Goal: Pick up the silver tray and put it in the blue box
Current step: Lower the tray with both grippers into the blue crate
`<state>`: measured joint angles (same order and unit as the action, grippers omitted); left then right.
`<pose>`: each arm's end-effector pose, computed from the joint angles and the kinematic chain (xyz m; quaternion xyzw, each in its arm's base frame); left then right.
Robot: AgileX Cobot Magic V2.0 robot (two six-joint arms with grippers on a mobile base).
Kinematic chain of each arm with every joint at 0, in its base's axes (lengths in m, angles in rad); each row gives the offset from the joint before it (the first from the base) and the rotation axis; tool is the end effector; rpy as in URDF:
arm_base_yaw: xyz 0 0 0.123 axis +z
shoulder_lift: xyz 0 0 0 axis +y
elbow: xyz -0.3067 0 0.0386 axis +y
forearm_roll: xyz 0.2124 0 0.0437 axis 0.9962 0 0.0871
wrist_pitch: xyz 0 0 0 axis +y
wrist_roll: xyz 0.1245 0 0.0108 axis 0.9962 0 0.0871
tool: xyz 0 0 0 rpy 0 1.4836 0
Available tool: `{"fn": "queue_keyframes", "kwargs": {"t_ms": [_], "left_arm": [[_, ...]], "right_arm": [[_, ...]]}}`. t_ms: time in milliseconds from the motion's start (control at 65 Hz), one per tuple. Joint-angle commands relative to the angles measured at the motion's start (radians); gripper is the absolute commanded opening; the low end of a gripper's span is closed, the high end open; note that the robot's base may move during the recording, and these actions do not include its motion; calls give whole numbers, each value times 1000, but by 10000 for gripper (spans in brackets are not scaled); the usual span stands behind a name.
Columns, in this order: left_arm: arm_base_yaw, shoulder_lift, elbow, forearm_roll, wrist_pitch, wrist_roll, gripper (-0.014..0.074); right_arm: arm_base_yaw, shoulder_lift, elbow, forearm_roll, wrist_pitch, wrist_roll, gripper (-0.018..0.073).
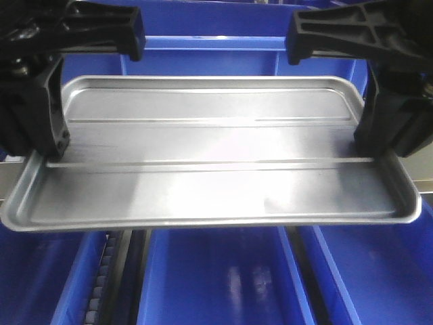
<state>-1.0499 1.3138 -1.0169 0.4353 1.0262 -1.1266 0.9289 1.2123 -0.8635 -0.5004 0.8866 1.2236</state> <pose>0.1478 -0.1669 0.3008 0.0426 0.9651 -0.0510 0.2533 0.1554 0.1302 0.2897 0.0275 0.9536 0.0742 0.2905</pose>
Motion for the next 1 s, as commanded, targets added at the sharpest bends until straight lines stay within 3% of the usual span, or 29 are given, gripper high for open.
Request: {"fn": "queue_keyframes", "kwargs": {"t_ms": [0,231,461,554,753,876,984], "left_arm": [[29,-28,-71,-13,-66,53,-10],[221,-24,-176,-156,-184,320,-5],[392,58,-379,-316,-235,618,-5],[442,115,-480,-369,-274,696,-5],[511,247,-689,-379,-290,773,-5],[545,326,-775,-388,-328,792,-4],[578,397,-828,-442,-362,800,-4]], "right_arm": [[-16,-26,-66,-18,-93,-47,65],[-133,15,-210,76,-136,-276,56],[-306,164,-472,293,-180,-607,57],[-366,242,-605,380,-181,-724,57],[-455,418,-883,514,-176,-887,57],[-488,518,-1035,530,-172,-899,57],[-509,590,-1118,530,-187,-899,57]]}}
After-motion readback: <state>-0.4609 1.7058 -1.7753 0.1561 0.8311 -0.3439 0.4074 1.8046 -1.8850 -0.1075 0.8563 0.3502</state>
